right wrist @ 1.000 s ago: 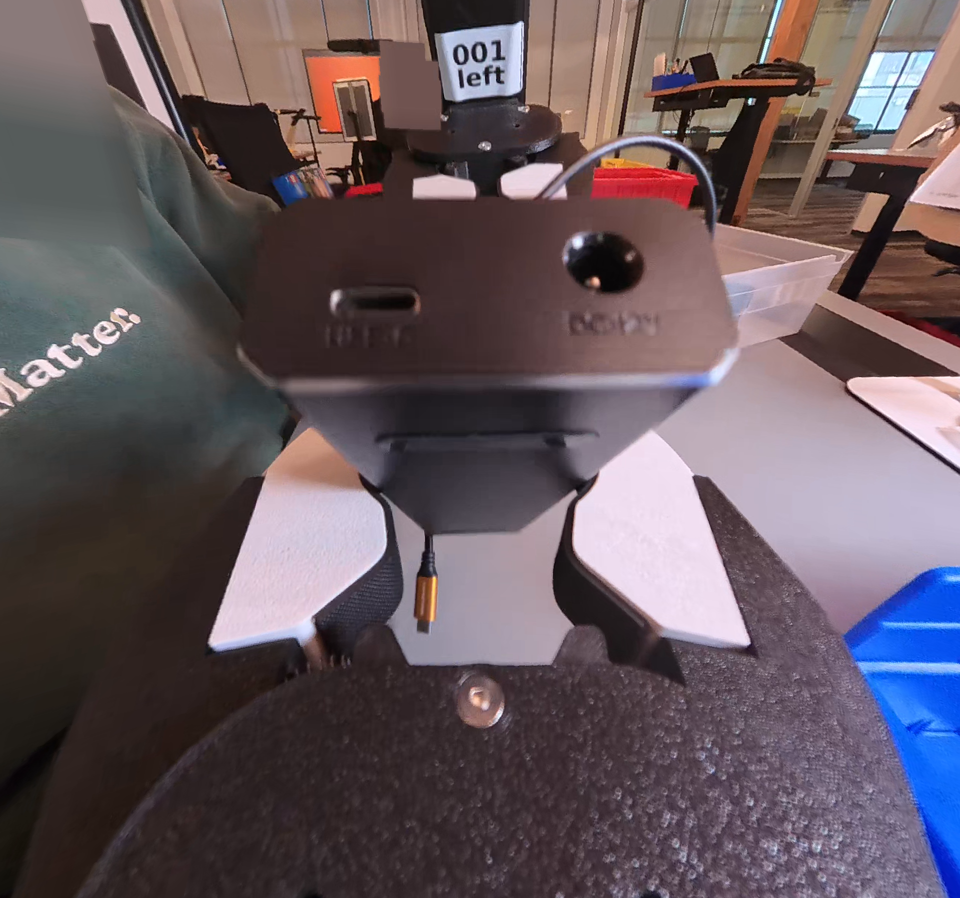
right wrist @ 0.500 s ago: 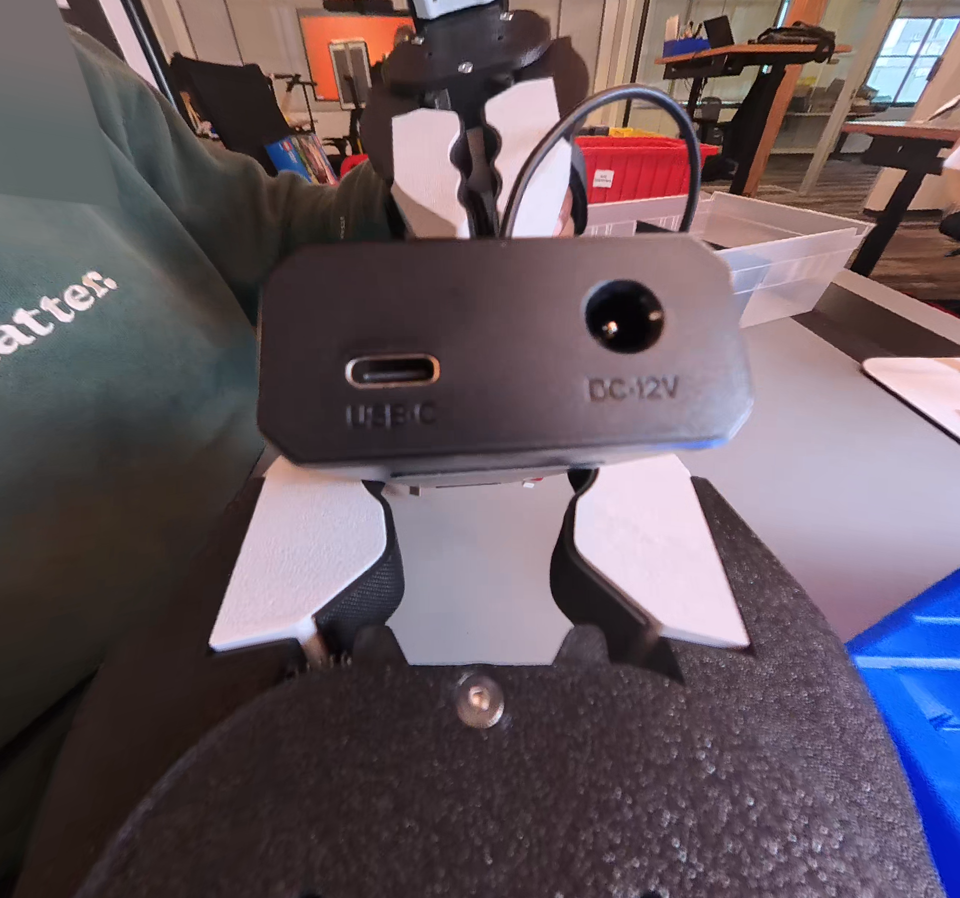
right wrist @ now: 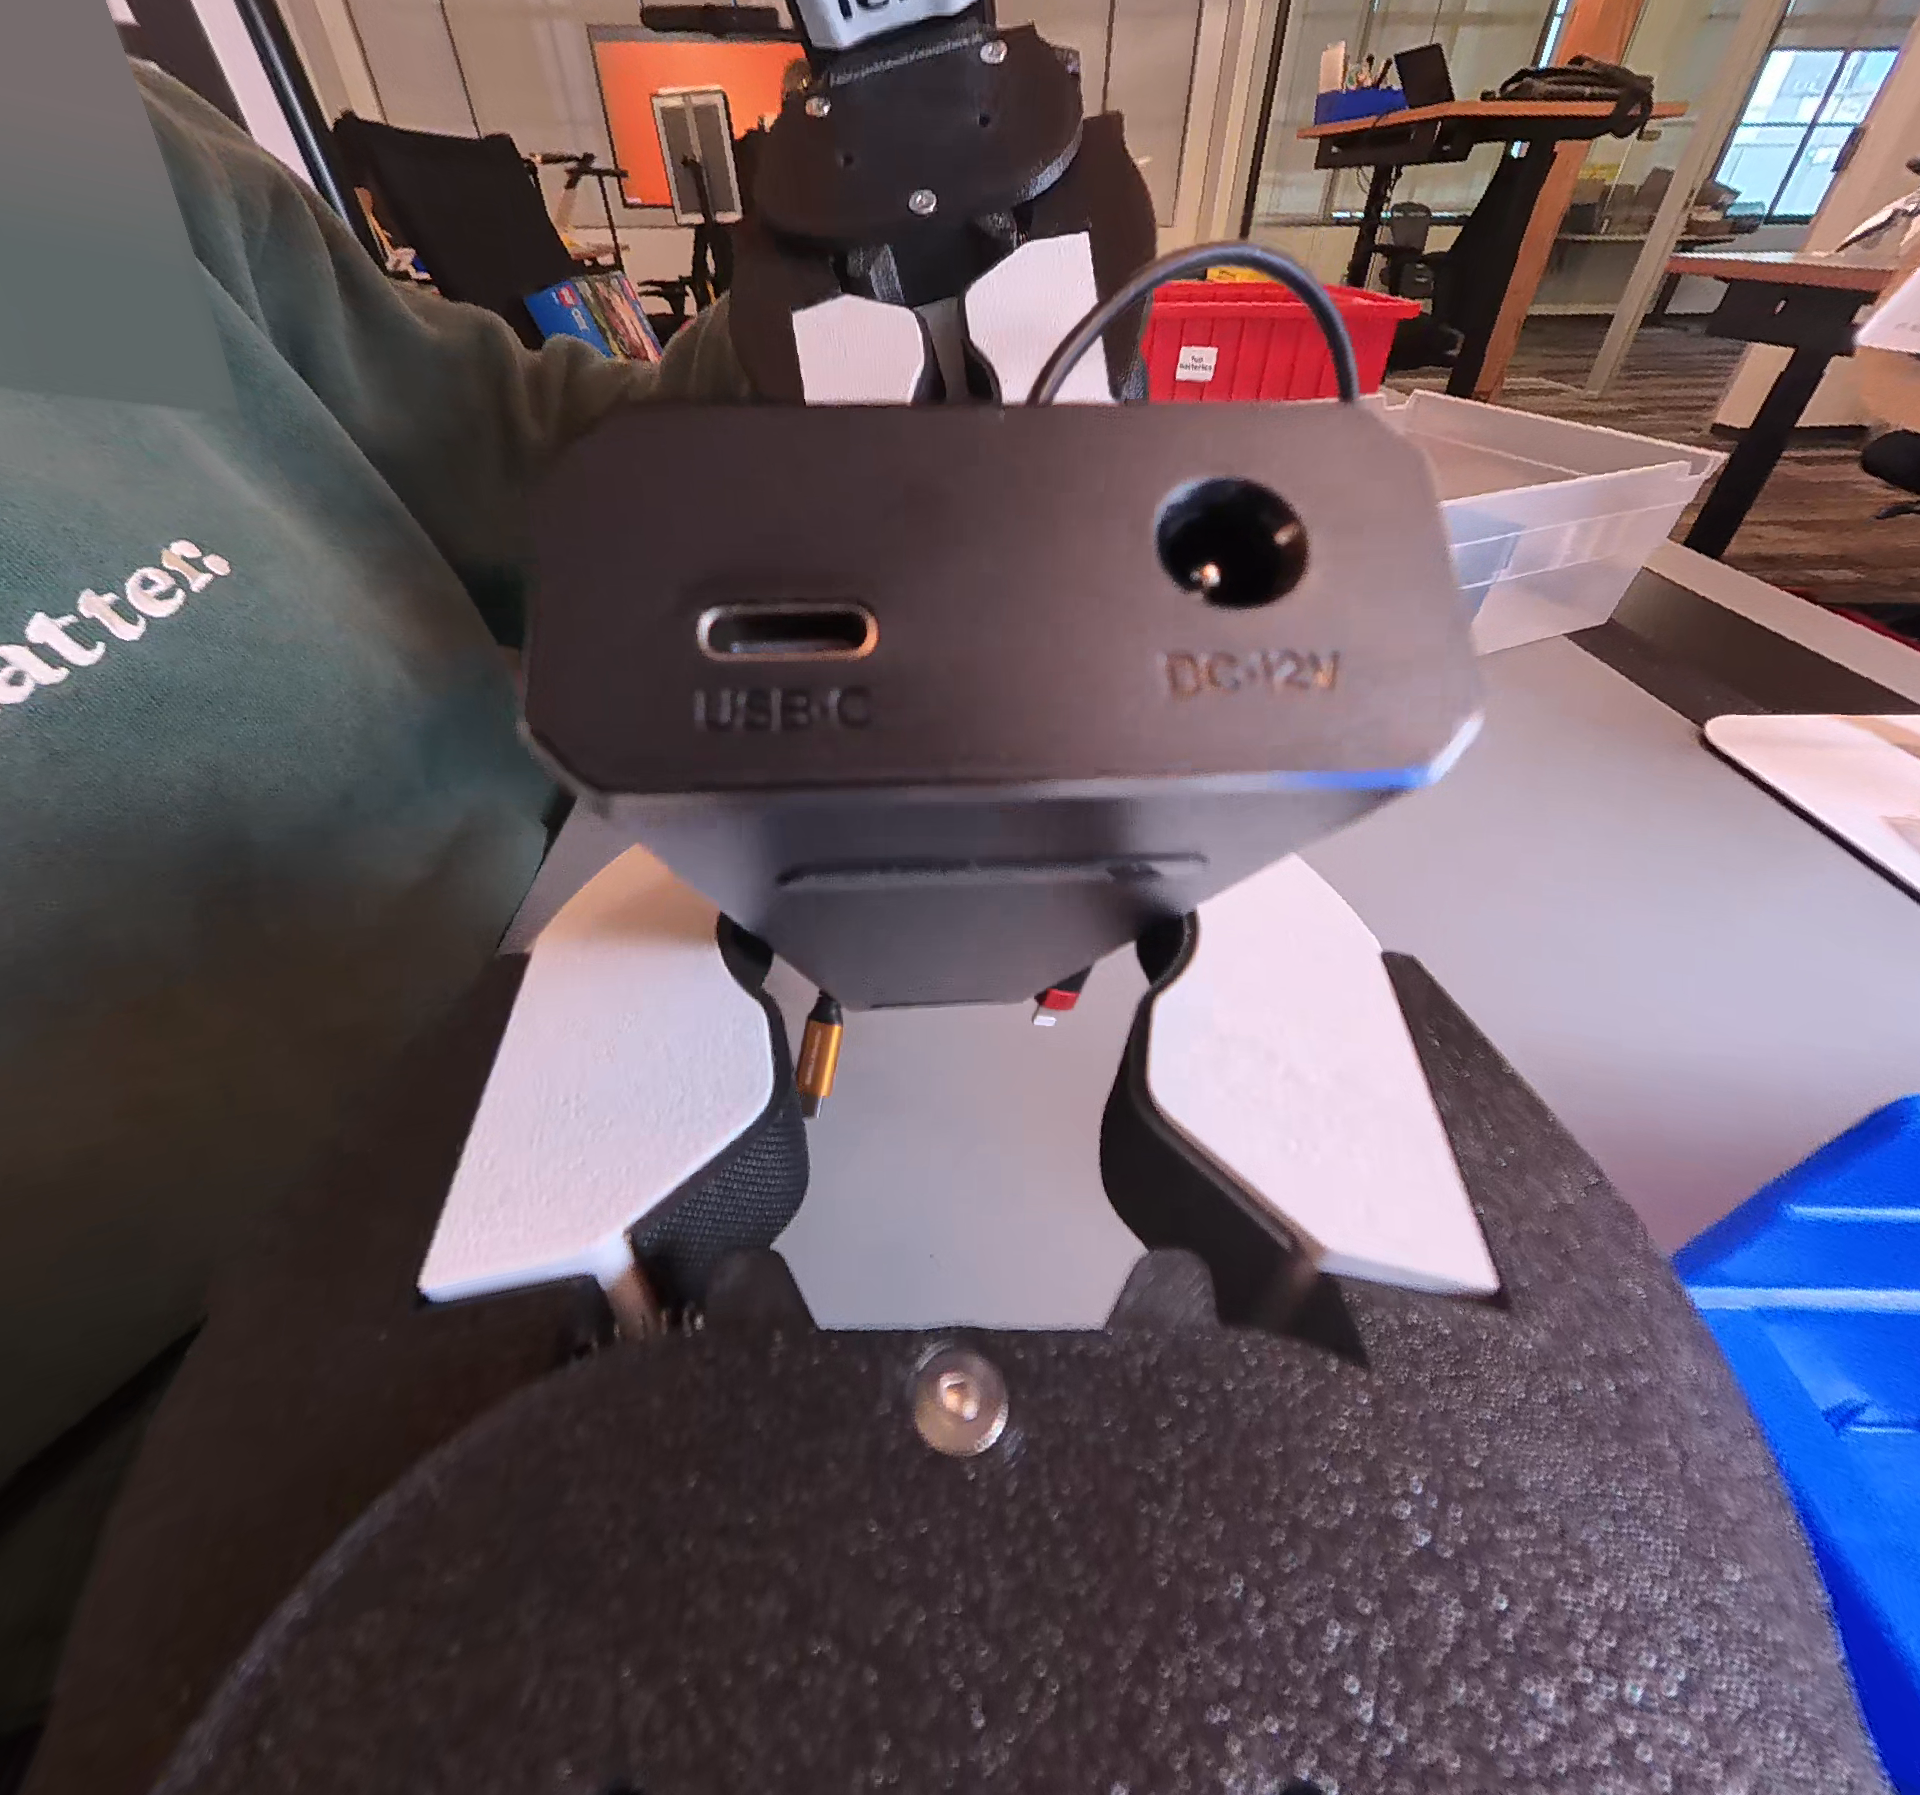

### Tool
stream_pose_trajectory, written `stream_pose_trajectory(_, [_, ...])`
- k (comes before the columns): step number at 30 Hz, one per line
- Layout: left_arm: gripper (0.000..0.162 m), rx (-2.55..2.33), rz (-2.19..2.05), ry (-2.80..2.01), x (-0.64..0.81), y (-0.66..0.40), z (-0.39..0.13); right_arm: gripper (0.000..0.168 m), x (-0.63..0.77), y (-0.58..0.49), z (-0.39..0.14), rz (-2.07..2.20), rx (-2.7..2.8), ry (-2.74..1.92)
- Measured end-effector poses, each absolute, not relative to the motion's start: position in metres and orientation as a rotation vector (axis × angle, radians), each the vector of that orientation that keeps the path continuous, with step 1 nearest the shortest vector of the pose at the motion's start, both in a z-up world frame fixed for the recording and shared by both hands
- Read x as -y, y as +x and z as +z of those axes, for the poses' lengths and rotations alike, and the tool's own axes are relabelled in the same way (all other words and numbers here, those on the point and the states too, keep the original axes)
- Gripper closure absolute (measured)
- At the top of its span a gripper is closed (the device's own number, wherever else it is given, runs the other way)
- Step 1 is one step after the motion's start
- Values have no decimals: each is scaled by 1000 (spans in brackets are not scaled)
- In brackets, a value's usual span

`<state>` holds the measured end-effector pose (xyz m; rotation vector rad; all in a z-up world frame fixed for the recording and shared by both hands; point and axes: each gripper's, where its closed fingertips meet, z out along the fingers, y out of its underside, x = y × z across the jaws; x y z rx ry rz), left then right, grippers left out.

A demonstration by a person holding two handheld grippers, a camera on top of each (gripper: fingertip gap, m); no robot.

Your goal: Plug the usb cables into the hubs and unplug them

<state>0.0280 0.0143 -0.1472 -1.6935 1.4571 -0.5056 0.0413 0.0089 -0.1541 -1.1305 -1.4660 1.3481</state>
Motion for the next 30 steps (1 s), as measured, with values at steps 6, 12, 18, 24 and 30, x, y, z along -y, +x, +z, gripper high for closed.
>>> stream_pose_trajectory(6, [157,-1520,-437,-1797,-16,24,-157,98,-11,38,-160,1273,1488,-1149])
stream_pose_trajectory(12, [157,-1567,-435,-1882,-16,23,-162,98,-9,37,-161,1222,1506,-1136])
stream_pose_trajectory(18, [158,-1524,-514,-1867,-18,31,-162,98,-11,41,-157,1224,1491,-1123])
stream_pose_trajectory(24, [158,-1445,-660,-1814,-14,41,-167,98,-9,45,-158,1265,1490,-1113])
stream_pose_trajectory(30, [158,-1373,-778,-1772,-7,52,-184,98,0,45,-150,1235,1526,-1070])
